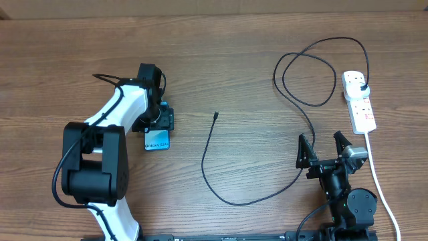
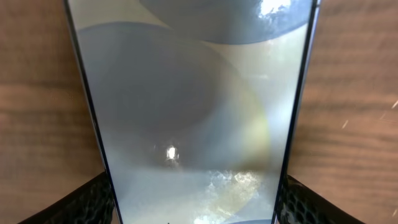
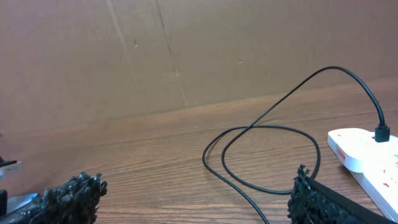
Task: Plug charger to phone and switch on socket
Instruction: 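Lift the phone with the left gripper and tilt it upright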
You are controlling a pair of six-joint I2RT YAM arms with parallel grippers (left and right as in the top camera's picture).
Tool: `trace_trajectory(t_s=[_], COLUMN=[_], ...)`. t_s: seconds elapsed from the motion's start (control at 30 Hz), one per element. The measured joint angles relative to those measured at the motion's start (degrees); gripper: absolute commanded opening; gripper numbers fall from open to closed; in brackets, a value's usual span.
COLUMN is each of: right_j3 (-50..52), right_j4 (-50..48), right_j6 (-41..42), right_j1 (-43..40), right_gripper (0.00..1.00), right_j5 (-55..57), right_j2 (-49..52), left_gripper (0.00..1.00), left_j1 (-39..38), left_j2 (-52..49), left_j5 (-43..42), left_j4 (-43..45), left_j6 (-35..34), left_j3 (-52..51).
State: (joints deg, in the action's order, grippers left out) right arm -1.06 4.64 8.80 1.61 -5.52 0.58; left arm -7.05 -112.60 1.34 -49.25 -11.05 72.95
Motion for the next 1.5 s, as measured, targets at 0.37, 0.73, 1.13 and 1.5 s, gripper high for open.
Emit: trace_trajectory(t_s=[0.37, 0.73, 1.13, 1.5], right_j3=[0.00, 0.00, 0.00, 0.00], right_j4=[-0.02, 0.00, 0.00, 0.02], right_j6=[0.00, 0.02, 0.02, 0.02], right_j1=[0.00, 0.00, 0.00, 0.00], right_gripper=[1.00, 1.00, 1.00, 1.00], right_j5=[-0.04, -0.02, -0.02, -0.02], right_j2=[0.00, 0.00, 0.00, 0.00], left_gripper=[0.60, 0.53, 0.39, 0.35], left_j1=[0.00, 0.00, 0.00, 0.02], left_j2=[-1.36, -1.36, -1.36, -1.36], left_j5=[-4.79, -14.58, -24.61, -31.26], left_j4=[-16.61, -20.96, -20.83, -21.97], left_j6=[-1.05, -10.58, -31.78, -34.49], left_j3=[19.71, 30.47, 30.49, 30.49])
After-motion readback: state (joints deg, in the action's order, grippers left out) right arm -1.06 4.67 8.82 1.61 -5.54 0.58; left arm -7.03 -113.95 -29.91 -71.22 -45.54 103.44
